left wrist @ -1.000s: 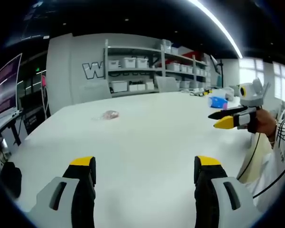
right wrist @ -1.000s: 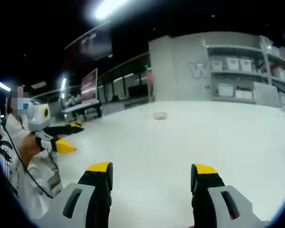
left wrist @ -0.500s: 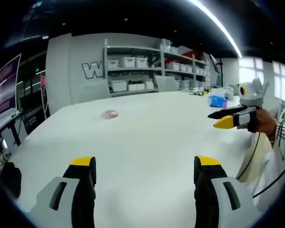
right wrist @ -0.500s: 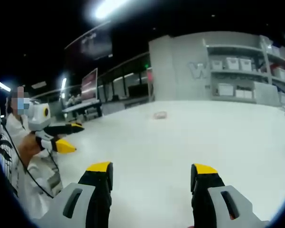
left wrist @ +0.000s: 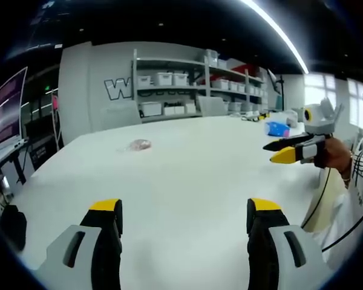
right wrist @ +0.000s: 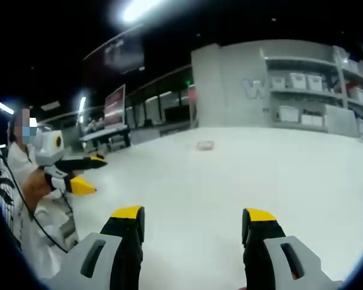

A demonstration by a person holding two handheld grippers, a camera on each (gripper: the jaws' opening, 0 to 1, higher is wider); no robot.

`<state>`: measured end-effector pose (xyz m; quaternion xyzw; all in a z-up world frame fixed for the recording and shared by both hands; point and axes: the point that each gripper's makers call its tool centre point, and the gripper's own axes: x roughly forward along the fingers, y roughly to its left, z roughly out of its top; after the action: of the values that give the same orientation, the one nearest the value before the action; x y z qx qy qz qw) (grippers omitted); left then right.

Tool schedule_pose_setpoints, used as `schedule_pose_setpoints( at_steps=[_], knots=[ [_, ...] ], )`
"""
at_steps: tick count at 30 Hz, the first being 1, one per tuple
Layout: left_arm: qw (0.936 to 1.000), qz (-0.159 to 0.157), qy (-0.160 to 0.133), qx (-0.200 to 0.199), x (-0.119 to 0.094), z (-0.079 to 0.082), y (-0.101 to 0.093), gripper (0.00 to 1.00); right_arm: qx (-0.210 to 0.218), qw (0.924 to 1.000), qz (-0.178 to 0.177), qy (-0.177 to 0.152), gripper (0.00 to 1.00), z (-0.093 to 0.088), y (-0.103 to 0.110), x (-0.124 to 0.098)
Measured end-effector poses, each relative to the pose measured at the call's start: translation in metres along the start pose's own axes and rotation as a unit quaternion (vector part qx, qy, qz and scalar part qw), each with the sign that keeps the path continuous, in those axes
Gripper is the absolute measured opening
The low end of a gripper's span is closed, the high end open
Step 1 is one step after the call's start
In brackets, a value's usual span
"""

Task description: Open the resealable bag by pulling the two sides of the seal apart until the entire bag opening is separated and visibly accessible.

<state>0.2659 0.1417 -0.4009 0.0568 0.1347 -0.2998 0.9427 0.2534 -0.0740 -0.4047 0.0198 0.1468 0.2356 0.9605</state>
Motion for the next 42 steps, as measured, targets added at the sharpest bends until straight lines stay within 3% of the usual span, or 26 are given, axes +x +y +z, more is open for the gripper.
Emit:
schedule_pose_setpoints(
  at_steps=[42],
  knots=[
    [1.0,0.0,-0.004,0.001,-0.004,-0.001,0.002,0.82,-0.032,0.9995,0.003,0.006,0.61,0.013,-0.001,0.027]
  ],
)
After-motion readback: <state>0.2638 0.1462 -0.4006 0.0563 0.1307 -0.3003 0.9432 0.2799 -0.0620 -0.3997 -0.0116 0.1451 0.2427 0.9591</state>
